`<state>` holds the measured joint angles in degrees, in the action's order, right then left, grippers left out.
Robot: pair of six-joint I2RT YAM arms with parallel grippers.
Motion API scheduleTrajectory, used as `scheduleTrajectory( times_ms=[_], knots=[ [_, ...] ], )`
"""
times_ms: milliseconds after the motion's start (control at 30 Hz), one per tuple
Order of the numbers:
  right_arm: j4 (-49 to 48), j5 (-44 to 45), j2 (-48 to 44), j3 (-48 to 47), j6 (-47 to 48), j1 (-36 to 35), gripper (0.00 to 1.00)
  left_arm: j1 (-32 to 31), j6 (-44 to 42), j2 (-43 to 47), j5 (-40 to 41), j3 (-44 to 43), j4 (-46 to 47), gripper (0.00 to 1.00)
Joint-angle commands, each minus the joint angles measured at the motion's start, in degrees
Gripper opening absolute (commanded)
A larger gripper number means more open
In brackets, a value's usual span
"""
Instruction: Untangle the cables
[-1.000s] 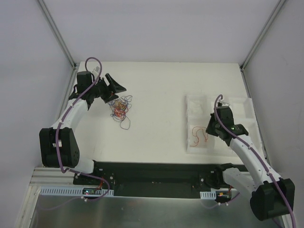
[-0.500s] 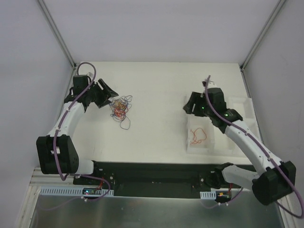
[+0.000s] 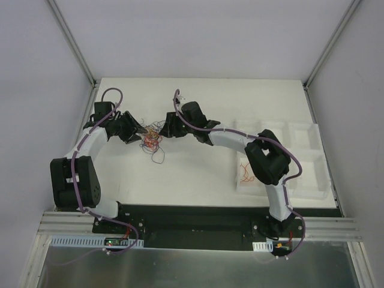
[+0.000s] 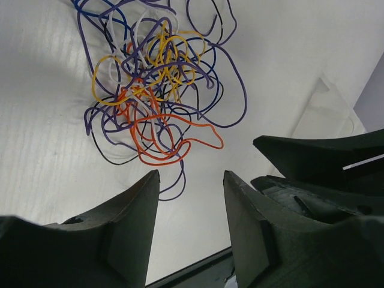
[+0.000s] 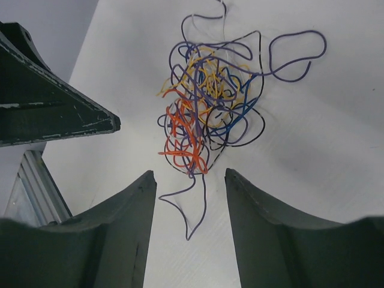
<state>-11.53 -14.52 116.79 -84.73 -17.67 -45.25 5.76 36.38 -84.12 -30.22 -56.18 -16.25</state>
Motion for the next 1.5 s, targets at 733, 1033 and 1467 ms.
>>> scheduleTrajectory(
  times_ms=[733,1033,1467],
  knots=[
    [-1.21,-1.12,8.81,-8.97,7.21,-3.17,0.08,-0.04,0.44,-7.29,-9.86,-2.44,3.86,0.65],
    [-7.28,-3.23,1.42,-0.18,3.79,-3.70,0.00,-3.12,9.75,-8.52,-11.09,-4.46,7.11,0.77],
    [-10.44,-2.53,-8.76,6.67,2.03,-4.05,0.00,-5.58,16.61,-17.57,-12.75,-6.57,12.46,0.78]
  ],
)
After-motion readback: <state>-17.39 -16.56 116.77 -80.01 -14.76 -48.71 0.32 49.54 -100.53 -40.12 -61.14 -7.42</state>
